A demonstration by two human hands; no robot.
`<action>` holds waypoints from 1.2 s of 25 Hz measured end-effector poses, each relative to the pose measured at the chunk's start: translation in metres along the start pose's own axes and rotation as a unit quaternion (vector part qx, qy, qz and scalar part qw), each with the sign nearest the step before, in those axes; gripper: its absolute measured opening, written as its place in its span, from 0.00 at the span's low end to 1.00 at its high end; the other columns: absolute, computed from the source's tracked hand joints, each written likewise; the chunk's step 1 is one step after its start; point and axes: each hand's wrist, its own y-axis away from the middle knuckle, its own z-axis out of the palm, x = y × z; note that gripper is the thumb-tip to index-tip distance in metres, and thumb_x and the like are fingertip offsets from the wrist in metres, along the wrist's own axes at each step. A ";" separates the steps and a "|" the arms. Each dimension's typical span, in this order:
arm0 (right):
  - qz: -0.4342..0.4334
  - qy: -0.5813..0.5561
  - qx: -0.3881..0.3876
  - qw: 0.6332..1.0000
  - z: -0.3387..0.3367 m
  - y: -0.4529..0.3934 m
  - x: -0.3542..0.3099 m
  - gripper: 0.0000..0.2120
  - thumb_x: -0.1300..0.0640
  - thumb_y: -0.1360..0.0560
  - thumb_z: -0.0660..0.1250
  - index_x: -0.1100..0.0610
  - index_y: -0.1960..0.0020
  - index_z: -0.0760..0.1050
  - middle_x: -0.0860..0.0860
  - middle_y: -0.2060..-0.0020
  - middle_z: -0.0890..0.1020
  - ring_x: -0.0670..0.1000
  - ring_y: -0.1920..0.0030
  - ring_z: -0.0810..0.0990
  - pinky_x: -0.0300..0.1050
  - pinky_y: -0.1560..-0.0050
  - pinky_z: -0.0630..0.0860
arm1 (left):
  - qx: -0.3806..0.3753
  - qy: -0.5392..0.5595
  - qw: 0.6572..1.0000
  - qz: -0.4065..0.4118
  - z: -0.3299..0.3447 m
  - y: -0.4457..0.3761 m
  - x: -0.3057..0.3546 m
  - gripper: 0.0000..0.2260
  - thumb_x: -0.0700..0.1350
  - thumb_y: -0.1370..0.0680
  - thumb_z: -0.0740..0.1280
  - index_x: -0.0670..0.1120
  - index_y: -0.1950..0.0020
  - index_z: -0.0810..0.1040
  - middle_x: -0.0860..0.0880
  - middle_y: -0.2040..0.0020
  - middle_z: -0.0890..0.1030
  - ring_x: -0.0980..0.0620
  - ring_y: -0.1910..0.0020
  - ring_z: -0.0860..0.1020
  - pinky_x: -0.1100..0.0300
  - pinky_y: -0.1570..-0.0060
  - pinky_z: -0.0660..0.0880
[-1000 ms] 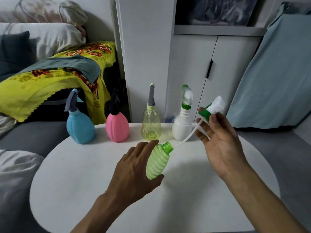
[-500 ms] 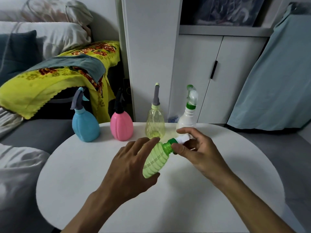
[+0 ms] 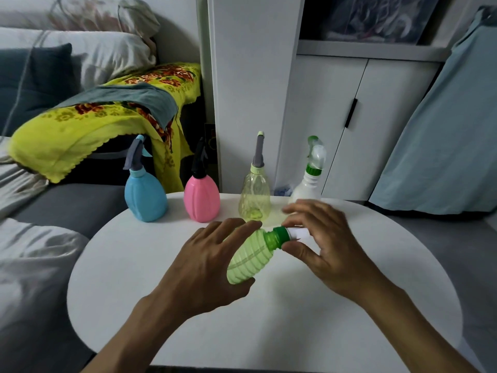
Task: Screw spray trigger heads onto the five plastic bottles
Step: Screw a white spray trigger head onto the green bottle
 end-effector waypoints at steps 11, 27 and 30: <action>0.044 -0.183 -0.116 0.975 0.000 0.006 -0.013 0.14 0.50 0.26 0.70 0.42 0.46 0.68 0.39 0.48 0.76 0.49 0.45 0.77 0.48 0.49 0.78 | -0.037 0.039 0.998 0.015 -0.006 0.004 0.002 0.37 0.59 0.36 0.75 0.56 0.29 0.66 0.55 0.38 0.78 0.53 0.45 0.78 0.55 0.48 0.79; 0.061 -0.198 -0.073 0.976 -0.004 0.003 -0.021 0.13 0.40 0.26 0.67 0.36 0.43 0.69 0.32 0.48 0.76 0.44 0.47 0.79 0.39 0.51 0.79 | -0.009 -0.032 0.998 0.054 -0.012 0.002 -0.002 0.36 0.57 0.34 0.76 0.51 0.29 0.68 0.48 0.37 0.79 0.46 0.42 0.78 0.50 0.47 0.79; 0.072 -0.182 -0.083 0.977 -0.002 0.003 -0.021 0.12 0.31 0.26 0.59 0.30 0.44 0.66 0.31 0.49 0.74 0.42 0.51 0.80 0.43 0.56 0.81 | -0.010 -0.059 0.996 0.063 -0.007 0.004 0.000 0.37 0.56 0.34 0.76 0.51 0.28 0.67 0.47 0.36 0.78 0.45 0.41 0.78 0.51 0.46 0.78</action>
